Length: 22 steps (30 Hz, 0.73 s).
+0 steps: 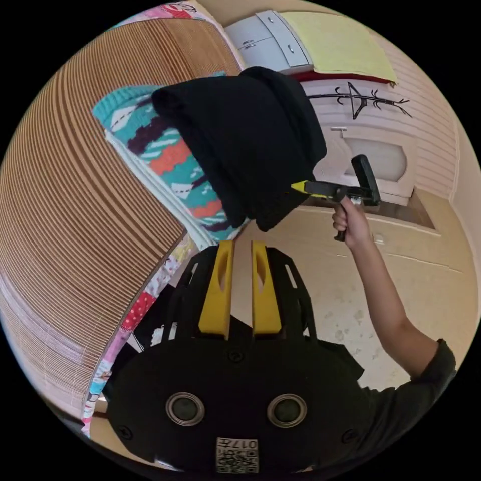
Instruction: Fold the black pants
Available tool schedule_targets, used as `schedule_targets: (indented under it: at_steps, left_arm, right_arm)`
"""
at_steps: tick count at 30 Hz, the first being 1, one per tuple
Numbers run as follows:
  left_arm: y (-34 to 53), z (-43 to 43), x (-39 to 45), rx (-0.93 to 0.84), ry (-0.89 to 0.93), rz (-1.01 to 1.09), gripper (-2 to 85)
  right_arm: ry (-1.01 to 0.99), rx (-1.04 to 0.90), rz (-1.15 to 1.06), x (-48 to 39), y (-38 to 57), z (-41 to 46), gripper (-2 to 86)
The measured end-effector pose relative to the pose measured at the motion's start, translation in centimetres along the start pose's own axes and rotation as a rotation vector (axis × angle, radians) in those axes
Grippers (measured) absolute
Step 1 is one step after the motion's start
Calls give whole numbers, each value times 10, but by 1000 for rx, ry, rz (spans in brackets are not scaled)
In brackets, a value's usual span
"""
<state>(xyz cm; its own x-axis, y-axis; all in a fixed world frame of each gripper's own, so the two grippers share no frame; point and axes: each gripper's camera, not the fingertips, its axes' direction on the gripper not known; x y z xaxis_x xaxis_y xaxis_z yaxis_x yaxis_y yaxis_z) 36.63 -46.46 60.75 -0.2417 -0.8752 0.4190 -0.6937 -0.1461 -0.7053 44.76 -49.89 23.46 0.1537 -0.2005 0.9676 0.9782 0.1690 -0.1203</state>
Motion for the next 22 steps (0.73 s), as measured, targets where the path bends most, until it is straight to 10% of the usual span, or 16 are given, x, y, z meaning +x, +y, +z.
schedule_targets:
  at_steps: [8,17,22]
  left_arm:
    - [215,-149,-202,326,35,-505,49]
    - [515,-207,-255,912,105,-1101,40]
    - [550,-172,-249,853,77,-1169,23]
  right_arm:
    - [185,573,109,-122,128,-22,18]
    - [295,-87,140,-139,0,127,4]
    - [211,249,213,-190,57,73,3]
